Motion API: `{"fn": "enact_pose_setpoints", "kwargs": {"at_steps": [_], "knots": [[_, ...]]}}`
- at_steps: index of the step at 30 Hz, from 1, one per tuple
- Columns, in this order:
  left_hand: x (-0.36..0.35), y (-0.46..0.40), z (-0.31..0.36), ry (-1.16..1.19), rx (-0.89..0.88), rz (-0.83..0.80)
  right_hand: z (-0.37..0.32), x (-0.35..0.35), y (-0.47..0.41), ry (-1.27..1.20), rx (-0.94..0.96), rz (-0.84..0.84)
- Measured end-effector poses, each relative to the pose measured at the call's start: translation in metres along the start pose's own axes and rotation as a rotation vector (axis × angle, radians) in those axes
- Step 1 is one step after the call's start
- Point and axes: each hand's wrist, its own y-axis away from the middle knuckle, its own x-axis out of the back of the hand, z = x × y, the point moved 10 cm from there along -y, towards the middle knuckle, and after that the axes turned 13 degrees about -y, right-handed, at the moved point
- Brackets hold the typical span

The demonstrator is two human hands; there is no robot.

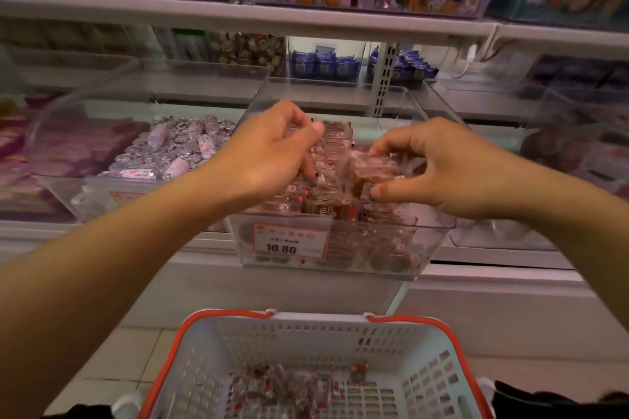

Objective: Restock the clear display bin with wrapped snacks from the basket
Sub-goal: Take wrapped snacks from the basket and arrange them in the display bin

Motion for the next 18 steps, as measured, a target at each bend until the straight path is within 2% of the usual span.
{"fn": "enact_pose_setpoints", "kwargs": {"at_steps": [2,4,8,12,18], "knots": [[-0.012,0.005,-0.004,-0.110,-0.048,-0.129,-0.001,-0.002,0.001,0.116,0.013,-0.025],[-0.025,0.010,-0.006,-0.175,-0.095,-0.212,0.000,-0.007,0.002,0.131,0.006,-0.052],[-0.033,0.014,-0.006,-0.218,-0.139,-0.217,0.002,-0.026,-0.003,0.165,-0.001,-0.131],[-0.031,0.012,-0.008,-0.244,-0.155,-0.184,0.011,-0.048,-0.007,-0.124,-0.113,-0.274],[-0.034,0.012,-0.008,-0.305,-0.192,-0.199,0.017,-0.044,-0.009,-0.256,-0.140,-0.177]]}}
